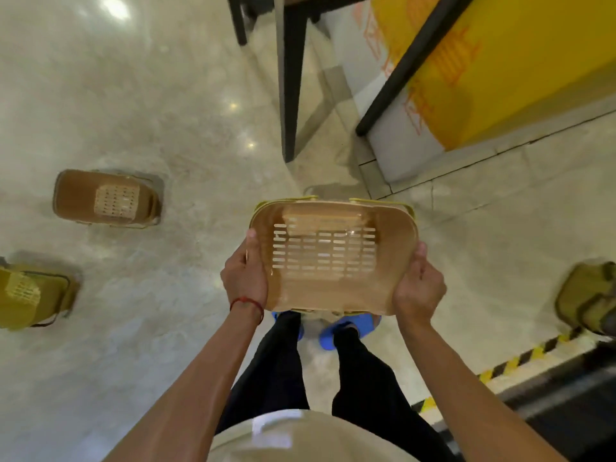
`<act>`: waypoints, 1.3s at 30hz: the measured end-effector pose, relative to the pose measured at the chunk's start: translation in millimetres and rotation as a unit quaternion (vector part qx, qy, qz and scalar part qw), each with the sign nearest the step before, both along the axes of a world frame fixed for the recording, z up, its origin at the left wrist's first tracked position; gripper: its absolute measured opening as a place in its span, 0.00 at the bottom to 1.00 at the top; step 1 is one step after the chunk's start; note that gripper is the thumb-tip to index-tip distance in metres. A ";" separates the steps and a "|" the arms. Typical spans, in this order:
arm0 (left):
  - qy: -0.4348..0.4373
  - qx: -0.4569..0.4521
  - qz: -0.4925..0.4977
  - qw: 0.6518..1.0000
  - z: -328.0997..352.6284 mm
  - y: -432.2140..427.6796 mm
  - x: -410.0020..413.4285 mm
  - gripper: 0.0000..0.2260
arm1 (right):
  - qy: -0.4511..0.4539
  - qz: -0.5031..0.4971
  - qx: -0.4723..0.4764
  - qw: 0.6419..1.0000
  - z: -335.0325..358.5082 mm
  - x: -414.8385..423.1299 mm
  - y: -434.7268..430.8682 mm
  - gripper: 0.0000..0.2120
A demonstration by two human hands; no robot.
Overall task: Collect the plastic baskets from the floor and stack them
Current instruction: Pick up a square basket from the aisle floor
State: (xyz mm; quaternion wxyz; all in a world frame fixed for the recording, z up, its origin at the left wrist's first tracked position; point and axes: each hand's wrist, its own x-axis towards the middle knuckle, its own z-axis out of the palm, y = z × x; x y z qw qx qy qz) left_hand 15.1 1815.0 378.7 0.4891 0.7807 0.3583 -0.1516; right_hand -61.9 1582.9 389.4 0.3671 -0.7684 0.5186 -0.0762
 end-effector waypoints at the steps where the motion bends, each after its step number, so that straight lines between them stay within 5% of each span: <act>1: -0.007 0.001 -0.014 1.000 9.2 -10.3 -6.4 0.28 | -0.002 -0.019 0.001 1.000 10.1 -13.8 -8.5 0.32; 13: -0.058 -0.006 -0.268 0.962 109.3 -190.6 -107.4 0.24 | -0.070 -0.181 -0.010 0.981 98.8 -208.3 -130.1 0.26; 23: -0.079 -0.060 -0.377 0.921 148.9 -372.1 -206.3 0.21 | -0.090 -0.280 -0.073 0.953 131.1 -348.7 -249.3 0.22; 34: -0.078 -0.094 -0.493 0.861 165.7 -568.9 -218.9 0.19 | -0.122 -0.426 -0.091 0.892 148.8 -380.4 -376.6 0.21; 39: -0.063 -0.115 -0.568 0.813 166.7 -682.8 -201.0 0.21 | -0.180 -0.535 -0.040 0.825 162.1 -359.5 -458.4 0.18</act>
